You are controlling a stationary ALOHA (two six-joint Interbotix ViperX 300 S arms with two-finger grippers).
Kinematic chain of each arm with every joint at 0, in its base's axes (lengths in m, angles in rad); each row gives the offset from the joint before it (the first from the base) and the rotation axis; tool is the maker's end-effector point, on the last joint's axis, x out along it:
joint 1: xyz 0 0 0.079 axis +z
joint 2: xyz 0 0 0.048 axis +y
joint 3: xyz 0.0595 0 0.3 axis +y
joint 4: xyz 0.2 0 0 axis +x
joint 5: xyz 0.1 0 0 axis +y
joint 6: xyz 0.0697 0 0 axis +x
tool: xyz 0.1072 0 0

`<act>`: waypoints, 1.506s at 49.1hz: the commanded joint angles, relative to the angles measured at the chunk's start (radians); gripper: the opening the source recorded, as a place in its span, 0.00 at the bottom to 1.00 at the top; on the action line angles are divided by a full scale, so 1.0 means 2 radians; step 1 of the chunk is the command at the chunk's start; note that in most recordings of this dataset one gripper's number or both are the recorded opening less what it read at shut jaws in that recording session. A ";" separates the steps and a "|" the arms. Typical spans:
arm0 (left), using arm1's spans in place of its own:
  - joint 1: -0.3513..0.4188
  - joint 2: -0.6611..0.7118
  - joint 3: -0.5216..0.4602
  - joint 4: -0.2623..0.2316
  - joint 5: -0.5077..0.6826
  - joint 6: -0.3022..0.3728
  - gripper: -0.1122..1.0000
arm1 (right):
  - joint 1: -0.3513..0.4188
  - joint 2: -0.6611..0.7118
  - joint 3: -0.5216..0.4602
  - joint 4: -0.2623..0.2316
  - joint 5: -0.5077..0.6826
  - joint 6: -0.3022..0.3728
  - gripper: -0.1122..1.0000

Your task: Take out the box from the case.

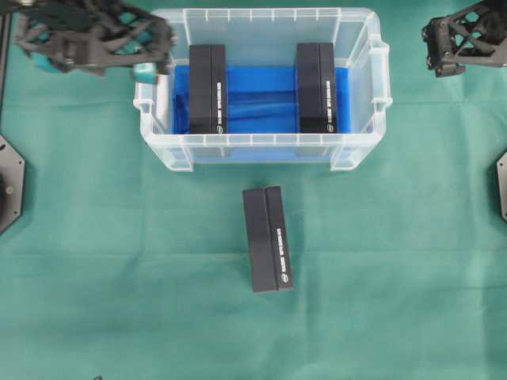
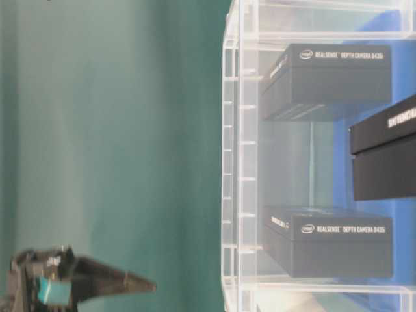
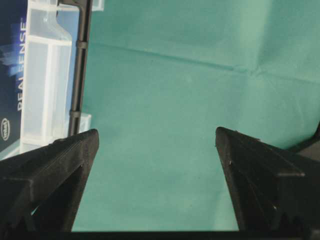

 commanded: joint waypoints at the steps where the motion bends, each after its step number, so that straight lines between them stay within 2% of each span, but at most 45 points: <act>1: -0.008 0.014 -0.033 0.003 -0.002 -0.004 0.98 | -0.002 -0.002 -0.005 0.000 -0.002 -0.002 0.94; 25: -0.029 0.110 -0.146 0.008 -0.001 -0.012 0.98 | -0.002 -0.002 -0.004 -0.001 -0.002 -0.002 0.94; 74: -0.028 0.110 -0.140 0.018 0.015 -0.015 0.98 | -0.002 -0.002 -0.004 -0.001 -0.002 -0.002 0.94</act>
